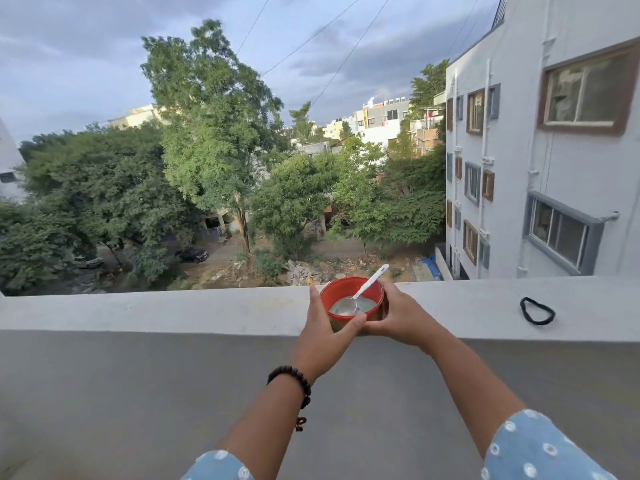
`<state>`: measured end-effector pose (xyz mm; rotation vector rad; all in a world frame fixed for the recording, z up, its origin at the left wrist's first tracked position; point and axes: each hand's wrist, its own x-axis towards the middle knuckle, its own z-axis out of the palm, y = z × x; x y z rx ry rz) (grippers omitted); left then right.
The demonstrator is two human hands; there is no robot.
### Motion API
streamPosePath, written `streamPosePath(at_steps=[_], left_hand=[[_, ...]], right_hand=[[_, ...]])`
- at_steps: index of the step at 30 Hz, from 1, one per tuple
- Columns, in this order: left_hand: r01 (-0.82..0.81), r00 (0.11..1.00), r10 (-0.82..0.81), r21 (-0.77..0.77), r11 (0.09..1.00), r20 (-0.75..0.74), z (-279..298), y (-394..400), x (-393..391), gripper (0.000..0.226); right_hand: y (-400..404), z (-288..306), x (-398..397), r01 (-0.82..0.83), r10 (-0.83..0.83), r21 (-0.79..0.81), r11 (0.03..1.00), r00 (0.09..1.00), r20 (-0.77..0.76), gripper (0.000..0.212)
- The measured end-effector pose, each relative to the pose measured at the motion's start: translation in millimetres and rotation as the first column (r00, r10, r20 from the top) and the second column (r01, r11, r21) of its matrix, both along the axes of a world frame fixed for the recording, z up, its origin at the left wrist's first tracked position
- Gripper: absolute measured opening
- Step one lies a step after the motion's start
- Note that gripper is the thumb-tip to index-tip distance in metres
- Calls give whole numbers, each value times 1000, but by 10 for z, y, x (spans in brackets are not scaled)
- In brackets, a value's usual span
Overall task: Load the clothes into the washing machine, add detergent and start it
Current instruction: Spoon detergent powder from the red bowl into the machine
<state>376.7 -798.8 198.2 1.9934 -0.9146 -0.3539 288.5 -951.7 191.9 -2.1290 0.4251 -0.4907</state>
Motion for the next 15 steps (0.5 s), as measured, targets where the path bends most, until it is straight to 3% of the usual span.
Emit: streamPosePath(at_steps=[10, 15], left_hand=[[-42, 996, 46, -66, 997, 73, -258, 30, -47, 107], [-24, 999, 29, -175, 984, 27, -269, 49, -7, 84]], right_hand=[[-34, -186, 8, 70, -49, -92, 993, 977, 208, 90], [-11, -118, -35, 68, -42, -103, 992, 970, 238, 85]])
